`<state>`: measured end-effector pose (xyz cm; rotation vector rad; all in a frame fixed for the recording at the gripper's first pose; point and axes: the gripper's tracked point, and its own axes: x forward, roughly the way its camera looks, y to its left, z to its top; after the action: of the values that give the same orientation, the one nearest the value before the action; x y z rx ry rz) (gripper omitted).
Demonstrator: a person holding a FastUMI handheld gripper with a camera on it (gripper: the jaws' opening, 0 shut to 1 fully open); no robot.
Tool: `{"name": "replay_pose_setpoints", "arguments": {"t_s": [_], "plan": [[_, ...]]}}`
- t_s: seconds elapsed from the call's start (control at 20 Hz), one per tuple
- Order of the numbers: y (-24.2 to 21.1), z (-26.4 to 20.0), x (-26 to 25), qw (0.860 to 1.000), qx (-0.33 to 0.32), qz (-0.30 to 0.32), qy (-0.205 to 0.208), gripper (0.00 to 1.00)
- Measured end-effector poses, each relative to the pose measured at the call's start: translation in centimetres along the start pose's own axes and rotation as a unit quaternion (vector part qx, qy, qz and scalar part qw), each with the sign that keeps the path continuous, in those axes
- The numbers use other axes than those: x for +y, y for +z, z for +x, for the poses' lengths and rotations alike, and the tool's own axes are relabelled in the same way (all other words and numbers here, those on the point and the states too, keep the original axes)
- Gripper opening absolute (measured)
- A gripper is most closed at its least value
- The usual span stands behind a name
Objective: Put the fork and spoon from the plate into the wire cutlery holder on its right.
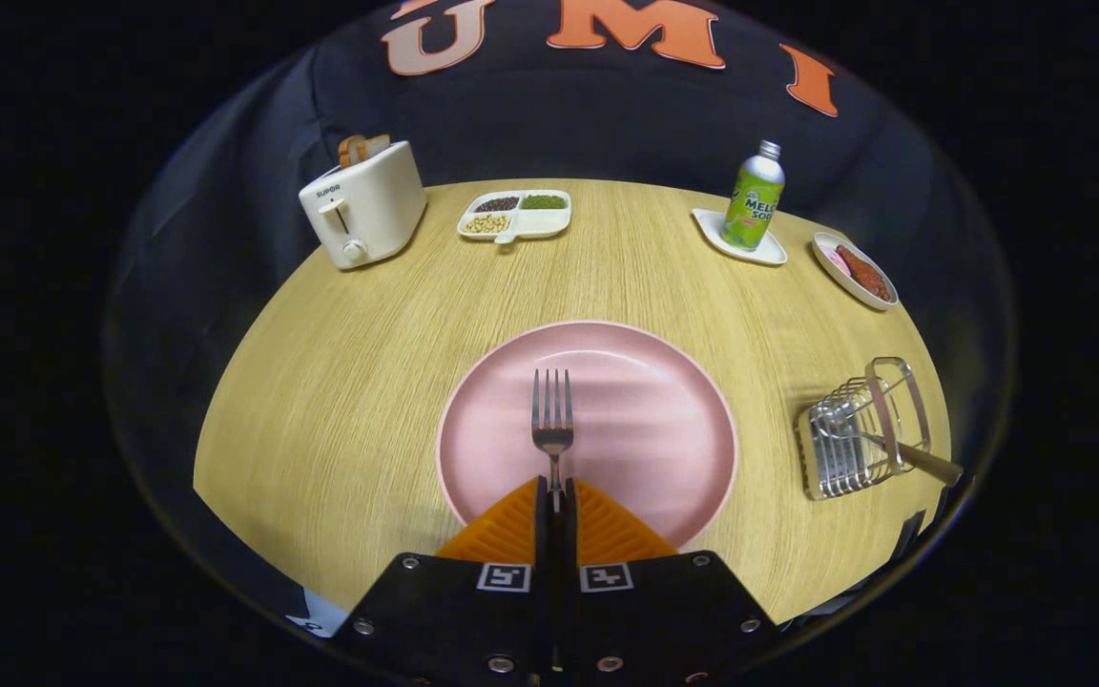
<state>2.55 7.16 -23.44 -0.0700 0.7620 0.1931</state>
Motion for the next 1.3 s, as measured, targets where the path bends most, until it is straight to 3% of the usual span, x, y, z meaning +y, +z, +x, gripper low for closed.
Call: {"name": "replay_pose_setpoints", "arguments": {"t_s": [0.55, 1.3], "plan": [[3.7, -6.0, -10.8, 0.999, 0.014, -0.026, -0.033, 0.04], [3.0, -9.4, -21.9, 0.986, 0.136, -0.094, -0.035, 0.04]]}}
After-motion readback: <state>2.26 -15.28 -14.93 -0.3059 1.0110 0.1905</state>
